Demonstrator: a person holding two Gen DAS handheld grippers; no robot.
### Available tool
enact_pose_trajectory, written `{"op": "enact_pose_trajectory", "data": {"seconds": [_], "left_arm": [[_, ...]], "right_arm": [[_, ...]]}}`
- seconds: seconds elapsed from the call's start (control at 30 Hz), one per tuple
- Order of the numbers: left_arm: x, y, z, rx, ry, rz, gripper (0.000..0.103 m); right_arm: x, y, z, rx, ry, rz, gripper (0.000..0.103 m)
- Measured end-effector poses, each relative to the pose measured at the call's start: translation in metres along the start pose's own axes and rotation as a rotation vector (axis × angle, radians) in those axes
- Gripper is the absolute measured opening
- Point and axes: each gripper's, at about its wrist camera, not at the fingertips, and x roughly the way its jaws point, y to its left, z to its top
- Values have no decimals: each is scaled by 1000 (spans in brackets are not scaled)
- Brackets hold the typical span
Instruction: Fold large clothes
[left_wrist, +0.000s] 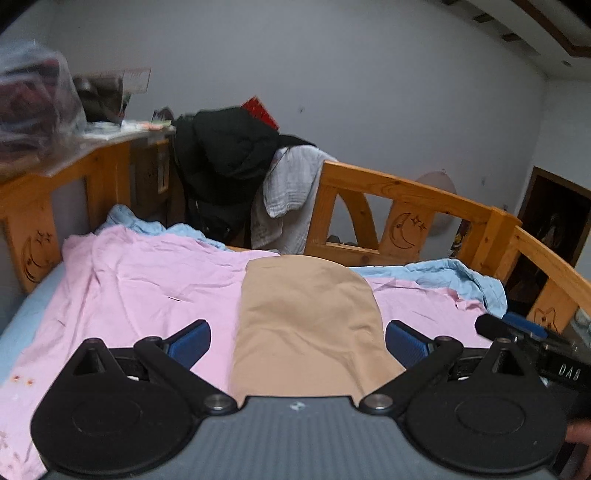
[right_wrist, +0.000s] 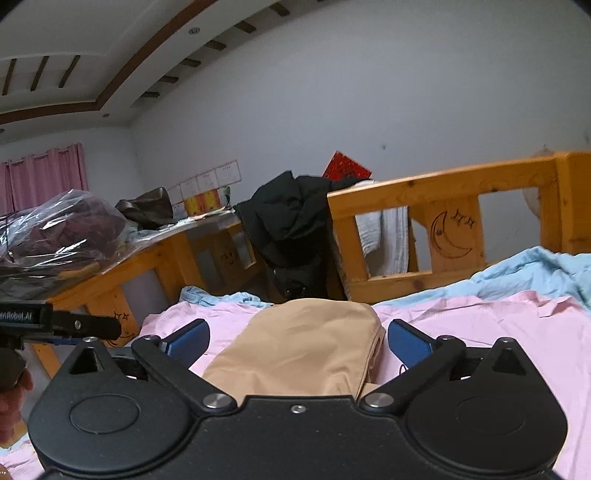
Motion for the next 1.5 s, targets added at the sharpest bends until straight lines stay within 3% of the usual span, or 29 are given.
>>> {"op": "enact_pose_trajectory", "data": {"seconds": [0.23,0.6,0.93,1.5], "left_arm": [[-48,-17,-48,144,-34,36,102],[-75,4,-101,66,35,26,102],[-80,6,-121,60,35,48,102],[-74,4,-130,52,61,64,102]], "right_arm": [[-67,29,-23,-57,-31,-78,102],[-133,50,-71,-16,9,-207,102],[-136,68,-100,-105,79,-221,102],[-124,62,-107,-53,149,-211,102]]}}
